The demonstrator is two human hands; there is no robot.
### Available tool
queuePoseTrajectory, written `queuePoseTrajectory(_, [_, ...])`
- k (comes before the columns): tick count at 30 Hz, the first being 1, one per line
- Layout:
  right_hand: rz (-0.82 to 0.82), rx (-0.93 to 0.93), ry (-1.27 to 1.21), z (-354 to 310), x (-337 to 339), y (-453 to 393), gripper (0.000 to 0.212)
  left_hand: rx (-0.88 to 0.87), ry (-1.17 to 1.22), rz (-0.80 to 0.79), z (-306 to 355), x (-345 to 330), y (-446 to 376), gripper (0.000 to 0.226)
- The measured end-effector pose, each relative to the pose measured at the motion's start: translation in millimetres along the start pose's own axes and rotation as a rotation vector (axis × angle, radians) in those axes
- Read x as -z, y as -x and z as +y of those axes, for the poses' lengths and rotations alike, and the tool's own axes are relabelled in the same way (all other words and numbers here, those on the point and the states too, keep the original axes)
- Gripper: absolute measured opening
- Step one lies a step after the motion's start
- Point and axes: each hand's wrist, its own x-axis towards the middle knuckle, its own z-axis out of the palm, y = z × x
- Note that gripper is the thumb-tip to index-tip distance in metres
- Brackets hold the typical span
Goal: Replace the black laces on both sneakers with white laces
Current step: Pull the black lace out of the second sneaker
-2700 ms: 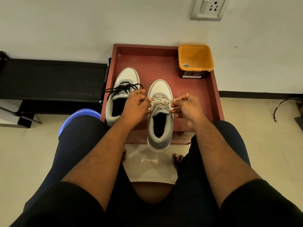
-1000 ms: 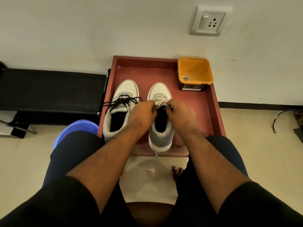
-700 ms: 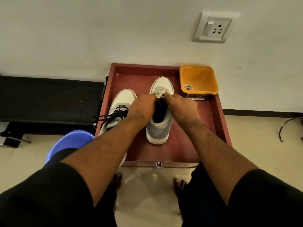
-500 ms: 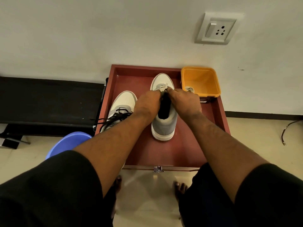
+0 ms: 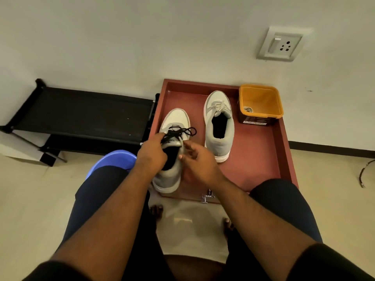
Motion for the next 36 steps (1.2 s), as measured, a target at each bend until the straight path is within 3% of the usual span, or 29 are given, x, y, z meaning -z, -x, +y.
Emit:
queuePoseTrajectory(3, [0.057, -0.101, -0.087, 3, 0, 11, 0.034, -0.012, 0.124, 0.015, -4, -7, 15, 0.054])
queuePoseTrajectory(11, [0.129, -0.175, 0.116, 8, 19, 65, 0.012, -0.082, 0.200, 0.003, -10, -25, 59, 0.023])
queuePoseTrajectory(14, [0.158, -0.001, 0.319, 8, 27, 65, 0.025, -0.090, 0.224, 0.032, -10, -19, 63, 0.022])
queuePoseTrajectory(17, [0.048, 0.200, 0.455, -2, 29, 51, 0.040, -0.134, 0.197, 0.071, -7, -17, 65, 0.019])
queuePoseTrajectory(19, [-0.023, 0.182, 0.483, -5, 28, 41, 0.042, -0.169, 0.236, 0.107, -3, -17, 67, 0.017])
queuePoseTrajectory(23, [0.021, 0.108, 0.541, 3, 22, 37, 0.032, -0.174, 0.407, 0.172, 0, -18, 64, 0.009])
queuePoseTrajectory(29, [0.102, 0.099, 0.339, 3, 28, 42, 0.003, -0.192, 0.559, 0.111, 3, -12, 59, 0.031])
queuePoseTrajectory(32, [0.100, 0.029, 0.227, 1, 31, 46, 0.008, -0.150, 0.599, 0.148, 0, -10, 56, 0.042])
queuePoseTrajectory(36, [-0.054, -0.136, 0.068, 8, 31, 39, 0.042, -0.126, 0.424, 0.214, 2, -6, 60, 0.068])
